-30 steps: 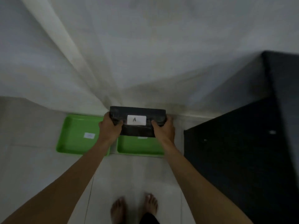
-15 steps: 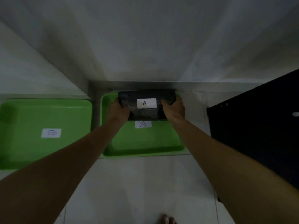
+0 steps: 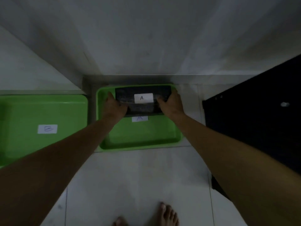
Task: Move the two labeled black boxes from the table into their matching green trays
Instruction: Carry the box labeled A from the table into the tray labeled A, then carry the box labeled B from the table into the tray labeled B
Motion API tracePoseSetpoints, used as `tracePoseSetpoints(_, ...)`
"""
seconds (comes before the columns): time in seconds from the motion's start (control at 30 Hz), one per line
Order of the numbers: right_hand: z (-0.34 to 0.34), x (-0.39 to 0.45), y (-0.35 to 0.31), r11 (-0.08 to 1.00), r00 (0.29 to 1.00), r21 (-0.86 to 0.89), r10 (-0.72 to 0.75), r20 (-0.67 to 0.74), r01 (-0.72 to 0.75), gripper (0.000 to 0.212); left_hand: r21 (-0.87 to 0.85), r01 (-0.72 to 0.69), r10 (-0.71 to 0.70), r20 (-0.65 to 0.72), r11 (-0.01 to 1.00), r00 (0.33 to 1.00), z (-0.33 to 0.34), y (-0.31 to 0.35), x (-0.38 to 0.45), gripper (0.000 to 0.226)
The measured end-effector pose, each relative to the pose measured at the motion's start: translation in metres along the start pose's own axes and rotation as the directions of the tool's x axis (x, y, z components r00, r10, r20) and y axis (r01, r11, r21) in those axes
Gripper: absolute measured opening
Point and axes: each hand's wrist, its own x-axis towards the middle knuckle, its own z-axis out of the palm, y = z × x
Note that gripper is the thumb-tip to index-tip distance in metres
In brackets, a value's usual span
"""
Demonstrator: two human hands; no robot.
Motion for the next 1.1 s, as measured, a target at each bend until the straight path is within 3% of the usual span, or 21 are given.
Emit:
tracePoseSetpoints(0.07,-0.012,-0.012,-0.014,0.995,1.000,-0.099,-0.008,-0.001,0.007,0.073,0.080,-0.039,0.039,-0.006,0.996,0.999,-0.018,0.014,-0.012,0.071)
tracePoseSetpoints(0.17,-0.037,-0.039,-0.048,0.989,0.999,-0.144,-0.034,0.023,0.037,0.053,0.188,-0.128,0.122,0.042,0.974,0.992,-0.058,0.047,-0.030,0.054)
tracePoseSetpoints(0.3,-0.086,-0.107,-0.102,0.975,0.995,-0.201,-0.085,0.061,0.095,0.031,0.160,-0.131,0.092,0.232,0.978,0.968,-0.133,0.102,-0.082,0.046)
tracePoseSetpoints(0.37,-0.120,-0.154,-0.132,0.943,0.984,-0.297,-0.115,0.135,0.151,0.023,0.099,-0.166,0.138,0.241,0.981,0.961,-0.179,0.135,-0.128,0.046)
tracePoseSetpoints(0.43,-0.163,-0.204,-0.169,0.925,0.973,-0.327,-0.137,0.188,0.193,0.026,0.066,-0.181,0.162,0.227,0.981,0.960,-0.228,0.173,-0.182,0.051)
tracePoseSetpoints(0.57,-0.274,-0.304,-0.253,0.938,0.945,-0.215,-0.216,0.248,0.271,0.045,0.054,-0.290,0.269,0.246,0.956,0.931,-0.324,0.252,-0.299,0.052)
tracePoseSetpoints(0.73,-0.433,-0.419,-0.315,0.902,0.918,-0.176,-0.377,0.123,0.394,0.046,0.034,-0.443,0.434,0.147,0.896,0.889,-0.400,0.366,-0.435,0.049)
tracePoseSetpoints(0.9,-0.581,-0.524,-0.305,0.872,0.876,-0.132,-0.481,-0.042,0.472,0.048,-0.004,-0.574,0.570,0.129,0.819,0.812,-0.394,0.468,-0.558,0.047)
tracePoseSetpoints(1.1,-0.704,-0.627,-0.188,0.871,0.842,-0.103,-0.491,-0.222,0.481,0.039,-0.024,-0.731,0.715,0.236,0.682,0.659,-0.314,0.531,-0.684,0.041)
